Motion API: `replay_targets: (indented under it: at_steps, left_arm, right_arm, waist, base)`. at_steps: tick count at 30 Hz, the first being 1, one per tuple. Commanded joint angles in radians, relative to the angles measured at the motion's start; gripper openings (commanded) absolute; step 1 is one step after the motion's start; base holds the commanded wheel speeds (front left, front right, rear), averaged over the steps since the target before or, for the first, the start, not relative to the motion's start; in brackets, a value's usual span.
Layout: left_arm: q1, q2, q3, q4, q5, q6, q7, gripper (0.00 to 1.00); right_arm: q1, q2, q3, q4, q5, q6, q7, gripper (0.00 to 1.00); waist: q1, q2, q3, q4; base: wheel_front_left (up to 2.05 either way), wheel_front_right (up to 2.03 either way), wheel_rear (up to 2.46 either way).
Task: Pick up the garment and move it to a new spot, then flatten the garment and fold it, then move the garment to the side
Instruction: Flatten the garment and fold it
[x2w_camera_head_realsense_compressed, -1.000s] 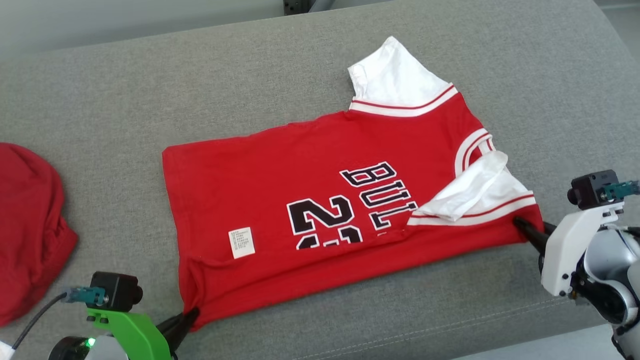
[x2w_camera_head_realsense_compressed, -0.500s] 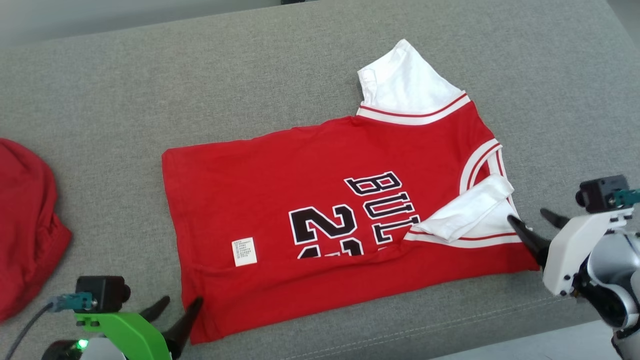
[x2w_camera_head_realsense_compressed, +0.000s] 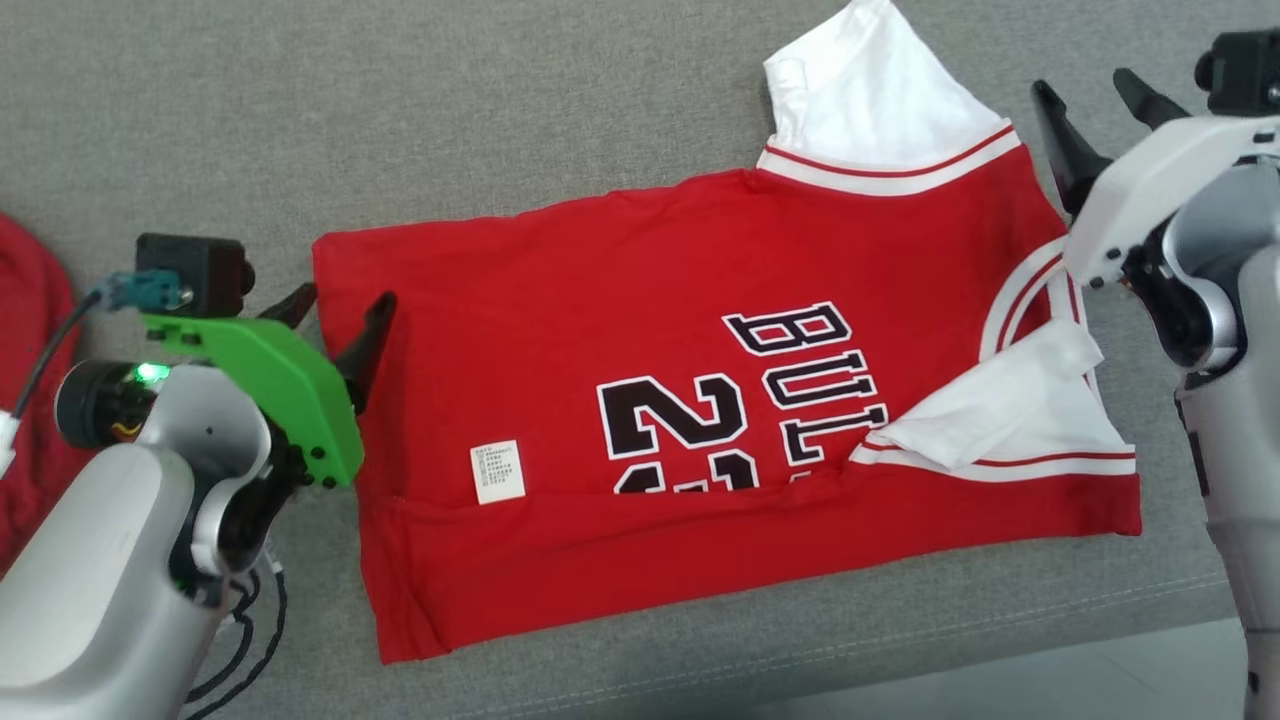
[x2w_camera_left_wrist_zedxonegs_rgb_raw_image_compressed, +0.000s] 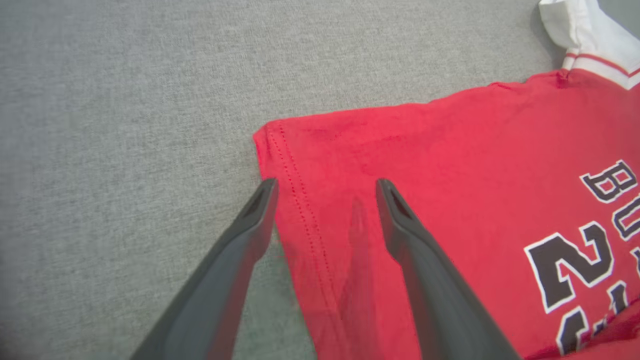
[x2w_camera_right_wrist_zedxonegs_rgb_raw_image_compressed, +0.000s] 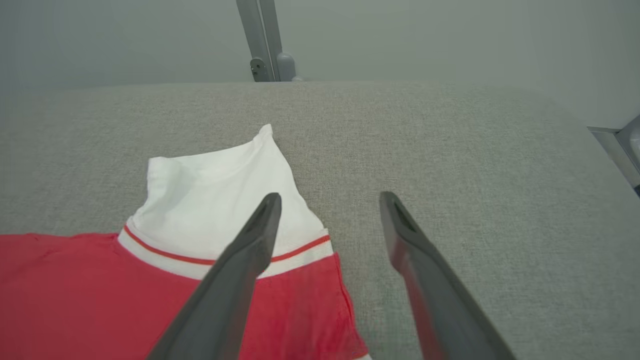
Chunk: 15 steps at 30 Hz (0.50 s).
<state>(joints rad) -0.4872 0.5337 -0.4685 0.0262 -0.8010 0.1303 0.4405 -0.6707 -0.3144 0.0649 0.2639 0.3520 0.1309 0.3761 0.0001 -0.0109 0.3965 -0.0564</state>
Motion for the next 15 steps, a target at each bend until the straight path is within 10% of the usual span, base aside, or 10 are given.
replay_targets:
  at_steps: [1,15]
  left_arm:
    - [-0.031,-0.013,-0.010,0.033,0.016,-0.006,0.003,1.00]
    - [-0.232,-0.127,-0.108,0.341,0.086,-0.107,-0.045,1.00]
  right_arm:
    - [-0.024,0.009,0.002,0.033,-0.016,0.000,-0.016,1.00]
    - [-0.303,0.039,0.052,0.426,-0.105,-0.001,-0.174,1.00]
  waist:
    - [-0.0001,0.0109,0.054,0.043]
    - [-0.0001,0.0109,0.126,0.127]
  base:
    - [0.00,0.00,0.00]
    - [0.00,0.00,0.00]
